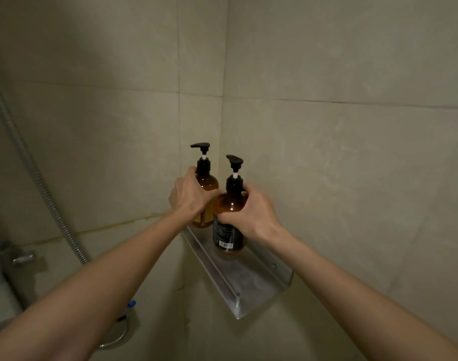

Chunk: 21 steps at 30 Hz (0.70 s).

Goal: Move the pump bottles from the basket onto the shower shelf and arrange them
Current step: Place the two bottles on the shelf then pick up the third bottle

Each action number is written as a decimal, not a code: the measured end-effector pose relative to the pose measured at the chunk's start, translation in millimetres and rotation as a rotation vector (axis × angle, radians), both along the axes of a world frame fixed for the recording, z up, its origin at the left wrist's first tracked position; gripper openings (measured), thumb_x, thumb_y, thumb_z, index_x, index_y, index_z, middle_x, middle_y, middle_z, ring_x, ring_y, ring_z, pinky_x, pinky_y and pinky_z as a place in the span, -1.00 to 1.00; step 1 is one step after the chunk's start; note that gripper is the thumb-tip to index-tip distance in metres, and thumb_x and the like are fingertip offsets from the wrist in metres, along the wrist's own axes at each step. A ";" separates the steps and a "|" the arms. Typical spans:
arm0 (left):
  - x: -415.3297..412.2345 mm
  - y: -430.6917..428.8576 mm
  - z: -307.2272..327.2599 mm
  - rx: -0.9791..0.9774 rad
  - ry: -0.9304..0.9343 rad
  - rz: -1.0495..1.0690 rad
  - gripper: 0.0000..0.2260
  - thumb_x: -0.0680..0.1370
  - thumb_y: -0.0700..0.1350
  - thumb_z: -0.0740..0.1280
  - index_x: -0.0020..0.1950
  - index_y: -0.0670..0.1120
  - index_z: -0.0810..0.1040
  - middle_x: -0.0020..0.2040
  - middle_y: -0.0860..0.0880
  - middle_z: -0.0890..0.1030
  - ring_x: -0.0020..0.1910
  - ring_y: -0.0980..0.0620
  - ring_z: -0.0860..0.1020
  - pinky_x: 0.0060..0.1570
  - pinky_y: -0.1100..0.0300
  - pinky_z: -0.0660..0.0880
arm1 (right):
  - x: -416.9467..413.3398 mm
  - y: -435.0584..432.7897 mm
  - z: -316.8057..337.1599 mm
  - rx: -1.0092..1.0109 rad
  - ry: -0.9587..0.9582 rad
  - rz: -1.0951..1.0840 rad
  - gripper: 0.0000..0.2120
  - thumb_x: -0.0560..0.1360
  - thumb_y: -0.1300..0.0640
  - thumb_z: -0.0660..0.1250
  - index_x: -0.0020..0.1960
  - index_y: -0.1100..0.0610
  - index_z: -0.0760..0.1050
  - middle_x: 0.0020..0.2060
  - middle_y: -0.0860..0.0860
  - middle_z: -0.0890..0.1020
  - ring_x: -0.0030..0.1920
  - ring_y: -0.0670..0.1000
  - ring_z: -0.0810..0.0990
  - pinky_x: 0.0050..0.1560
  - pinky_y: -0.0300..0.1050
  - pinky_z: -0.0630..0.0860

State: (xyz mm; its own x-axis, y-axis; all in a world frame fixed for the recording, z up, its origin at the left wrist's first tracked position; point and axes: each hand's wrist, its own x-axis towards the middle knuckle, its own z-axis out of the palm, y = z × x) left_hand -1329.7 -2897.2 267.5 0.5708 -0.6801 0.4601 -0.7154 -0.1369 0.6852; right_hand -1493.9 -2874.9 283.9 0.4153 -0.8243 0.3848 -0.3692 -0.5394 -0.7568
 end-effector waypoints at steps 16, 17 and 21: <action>13.6 -21.2 -20.5 0.132 0.052 -0.023 -0.34 0.26 0.28 0.44 0.22 0.03 0.29 0.05 -0.17 0.50 -0.04 -0.23 0.54 -0.04 -0.11 0.56 | 19.2 -22.8 -20.0 0.050 0.000 0.057 -0.45 0.21 0.14 0.54 0.12 -0.03 0.40 -0.11 -0.16 0.55 -0.07 -0.13 0.54 -0.12 -0.25 0.49; 13.8 -22.0 -21.4 0.135 0.055 -0.023 -0.34 0.27 0.27 0.44 0.22 0.03 0.29 0.06 -0.17 0.50 -0.05 -0.22 0.55 -0.05 -0.11 0.56 | 19.8 -24.0 -20.6 0.051 -0.001 0.061 -0.46 0.20 0.14 0.54 0.12 -0.03 0.41 -0.11 -0.15 0.55 -0.07 -0.13 0.55 -0.11 -0.25 0.50; 15.8 -23.9 -23.7 0.153 0.043 -0.011 -0.33 0.26 0.29 0.43 0.23 0.03 0.28 0.05 -0.17 0.51 -0.05 -0.21 0.54 -0.05 -0.12 0.55 | 21.0 -27.8 -22.9 0.061 -0.017 0.076 -0.49 0.20 0.15 0.54 0.06 -0.08 0.40 -0.14 -0.19 0.55 -0.11 -0.19 0.54 -0.16 -0.33 0.46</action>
